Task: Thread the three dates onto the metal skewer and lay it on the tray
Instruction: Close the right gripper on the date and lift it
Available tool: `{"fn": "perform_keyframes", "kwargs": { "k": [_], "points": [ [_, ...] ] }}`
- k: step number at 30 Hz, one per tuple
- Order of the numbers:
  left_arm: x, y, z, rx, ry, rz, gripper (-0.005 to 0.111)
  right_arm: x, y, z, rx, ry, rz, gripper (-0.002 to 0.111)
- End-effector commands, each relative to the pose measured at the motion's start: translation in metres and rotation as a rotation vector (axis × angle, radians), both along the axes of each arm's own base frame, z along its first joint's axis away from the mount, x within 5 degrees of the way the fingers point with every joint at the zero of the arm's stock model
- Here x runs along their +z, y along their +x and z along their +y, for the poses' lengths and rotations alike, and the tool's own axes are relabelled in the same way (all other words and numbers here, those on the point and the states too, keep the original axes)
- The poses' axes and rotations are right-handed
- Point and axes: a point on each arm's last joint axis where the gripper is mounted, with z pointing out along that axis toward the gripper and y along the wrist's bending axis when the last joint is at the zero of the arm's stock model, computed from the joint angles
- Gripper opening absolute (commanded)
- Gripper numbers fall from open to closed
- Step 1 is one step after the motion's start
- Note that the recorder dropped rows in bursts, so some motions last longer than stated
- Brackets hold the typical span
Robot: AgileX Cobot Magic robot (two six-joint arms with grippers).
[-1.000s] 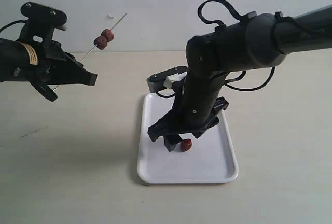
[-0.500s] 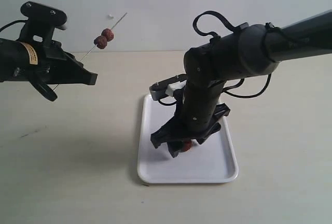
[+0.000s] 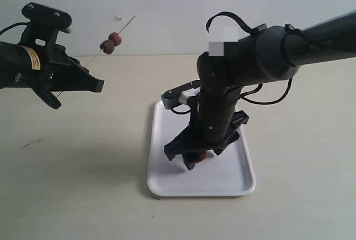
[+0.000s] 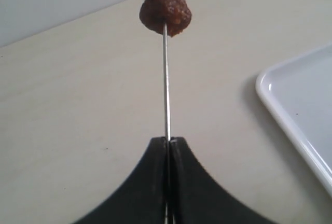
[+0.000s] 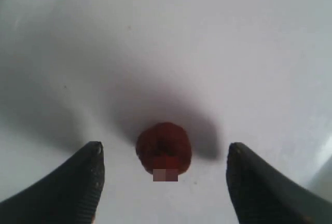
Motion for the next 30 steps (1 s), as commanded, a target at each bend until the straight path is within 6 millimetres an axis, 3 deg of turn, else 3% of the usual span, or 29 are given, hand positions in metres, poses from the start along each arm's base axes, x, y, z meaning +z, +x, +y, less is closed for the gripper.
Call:
{"fn": "perform_keyframes", "kwargs": {
  "k": [1,9,17,24,30],
  "points": [
    [0.001,-0.002,0.002,0.01,0.001,0.007,0.0,-0.013,-0.002,-0.003,0.019,-0.043,0.034,0.064],
    [0.002,-0.002,0.002,0.008,-0.002,0.002,0.0,-0.035,-0.002,-0.001,0.006,-0.045,0.071,0.063],
    [0.003,-0.001,0.001,0.001,-0.014,-0.016,0.0,-0.036,-0.001,0.0,-0.061,-0.031,0.071,0.061],
    [0.003,-0.001,0.001,0.002,-0.016,-0.016,0.0,-0.036,-0.007,-0.002,-0.071,-0.052,0.132,0.047],
    [0.003,-0.001,0.001,0.002,-0.016,-0.016,0.0,-0.036,-0.007,-0.002,-0.067,-0.056,0.138,0.023]
  ]
}}
